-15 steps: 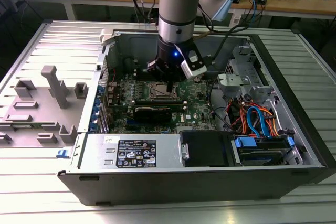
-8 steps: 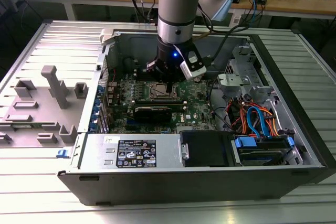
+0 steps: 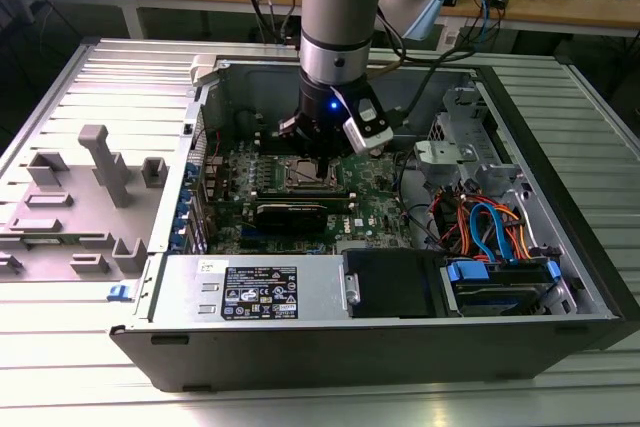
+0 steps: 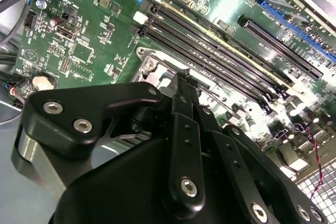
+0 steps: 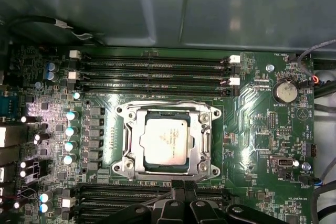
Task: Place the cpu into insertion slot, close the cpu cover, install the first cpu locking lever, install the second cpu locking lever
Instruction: 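Install the second cpu locking lever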
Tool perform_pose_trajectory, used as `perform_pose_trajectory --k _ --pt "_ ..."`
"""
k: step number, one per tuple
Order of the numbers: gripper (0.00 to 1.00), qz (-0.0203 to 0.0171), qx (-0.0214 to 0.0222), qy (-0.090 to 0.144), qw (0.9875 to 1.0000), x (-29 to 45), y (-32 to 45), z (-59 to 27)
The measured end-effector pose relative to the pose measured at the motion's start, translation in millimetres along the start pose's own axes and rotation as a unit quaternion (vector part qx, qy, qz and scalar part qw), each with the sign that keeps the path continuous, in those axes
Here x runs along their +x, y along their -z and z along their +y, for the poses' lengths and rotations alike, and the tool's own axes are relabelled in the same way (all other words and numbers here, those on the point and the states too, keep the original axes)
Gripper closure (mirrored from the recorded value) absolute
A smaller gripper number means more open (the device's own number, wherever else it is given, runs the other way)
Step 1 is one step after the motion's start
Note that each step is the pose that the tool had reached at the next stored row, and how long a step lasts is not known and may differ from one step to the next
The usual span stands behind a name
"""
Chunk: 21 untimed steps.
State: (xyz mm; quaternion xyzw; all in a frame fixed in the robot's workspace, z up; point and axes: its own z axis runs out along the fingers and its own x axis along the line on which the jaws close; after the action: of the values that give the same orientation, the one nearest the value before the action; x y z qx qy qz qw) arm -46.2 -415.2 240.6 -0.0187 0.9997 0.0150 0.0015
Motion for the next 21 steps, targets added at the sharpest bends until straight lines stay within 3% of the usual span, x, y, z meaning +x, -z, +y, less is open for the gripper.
perform_pose_trajectory --k 10,17,19,21 --pt "0.89 0.0000 0.0000 0.000 1.0000 0.4 0.1 -3.9" --pt "0.89 -0.0001 -0.0016 0.000 1.0000 9.9 0.3 -10.7" --pt "0.89 -0.0002 -0.0039 0.000 1.0000 12.7 0.4 -14.0" --pt "0.89 -0.0004 -0.0111 0.000 0.9999 15.4 0.4 -16.8"
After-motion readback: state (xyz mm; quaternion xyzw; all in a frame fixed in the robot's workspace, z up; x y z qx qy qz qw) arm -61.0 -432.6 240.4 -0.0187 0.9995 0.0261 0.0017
